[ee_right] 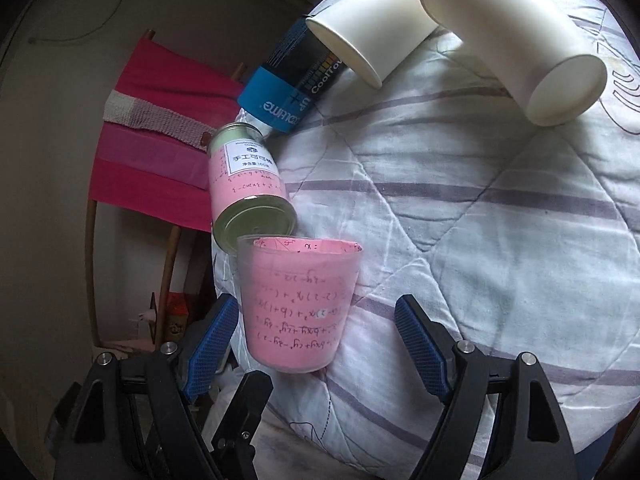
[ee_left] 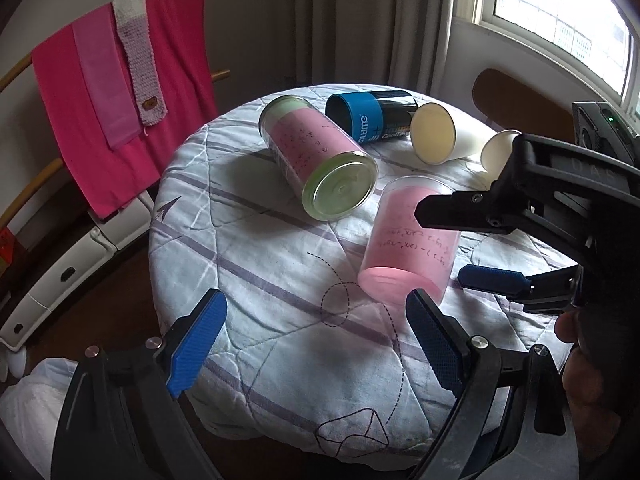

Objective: Flip cup upright
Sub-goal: 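Rotate the pink cup upright and lower it onto the cloth with the right gripper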

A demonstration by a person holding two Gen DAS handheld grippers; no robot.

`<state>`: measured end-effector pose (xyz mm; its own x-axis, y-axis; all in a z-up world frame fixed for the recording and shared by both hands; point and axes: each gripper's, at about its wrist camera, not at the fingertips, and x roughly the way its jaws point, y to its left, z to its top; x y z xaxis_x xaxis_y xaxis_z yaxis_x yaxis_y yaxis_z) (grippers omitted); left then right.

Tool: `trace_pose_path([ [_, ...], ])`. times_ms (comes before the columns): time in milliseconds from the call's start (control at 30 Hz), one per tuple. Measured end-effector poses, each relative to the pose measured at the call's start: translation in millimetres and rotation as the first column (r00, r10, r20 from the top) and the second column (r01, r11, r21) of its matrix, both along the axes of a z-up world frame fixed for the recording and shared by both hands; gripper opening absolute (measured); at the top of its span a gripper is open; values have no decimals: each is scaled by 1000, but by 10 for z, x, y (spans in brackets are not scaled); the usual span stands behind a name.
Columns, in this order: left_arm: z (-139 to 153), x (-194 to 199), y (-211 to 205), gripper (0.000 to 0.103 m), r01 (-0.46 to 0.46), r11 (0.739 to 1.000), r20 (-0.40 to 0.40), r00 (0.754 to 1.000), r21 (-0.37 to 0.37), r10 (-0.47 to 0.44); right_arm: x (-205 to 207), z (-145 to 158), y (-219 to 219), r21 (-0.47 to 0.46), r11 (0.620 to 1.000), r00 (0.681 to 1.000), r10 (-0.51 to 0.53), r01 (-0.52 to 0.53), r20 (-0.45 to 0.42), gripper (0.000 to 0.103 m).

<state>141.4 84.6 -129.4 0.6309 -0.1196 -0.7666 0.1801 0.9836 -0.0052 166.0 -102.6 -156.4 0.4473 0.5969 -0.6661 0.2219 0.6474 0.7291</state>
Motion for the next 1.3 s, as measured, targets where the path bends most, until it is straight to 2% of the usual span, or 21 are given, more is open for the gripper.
trace_pose_path([
  [267,-57,108,62,93,-5,1000,-13,1000,-7,5,220,-75,57,68,998,1000,13,-11,-22,82],
  [367,-47,118,74,93,3,1000,-12,1000,-17,-3,231,-72,68,52,999,1000,13,-13,-2,70],
  [433,-34,134,91,93,1,999,-13,1000,-40,-1,212,-43,65,36,999,1000,17,-18,26,70],
  [633,-31,129,16,93,46,998,-23,999,-54,-47,67,100,22,-54,998,987,25,-17,158,69],
  [767,-44,121,-33,93,74,989,-33,996,-127,-79,15,164,-12,-137,991,971,29,3,236,69],
  [833,-69,161,-84,93,63,992,-43,997,-113,-69,-15,204,-13,-164,986,960,39,7,278,69],
  [900,-95,193,-113,93,63,990,-48,996,-125,-70,-60,259,-14,-215,976,947,45,27,319,69],
  [1033,-142,204,-221,93,61,994,-59,996,-93,-67,-233,292,-57,-301,952,915,81,46,396,69],
  [1133,-161,194,-267,93,62,996,-52,996,-71,-65,-279,313,-19,-346,937,903,107,48,416,69],
  [1300,-214,177,-267,93,59,997,-63,996,-48,-62,-338,370,107,-482,874,880,184,57,439,69],
])
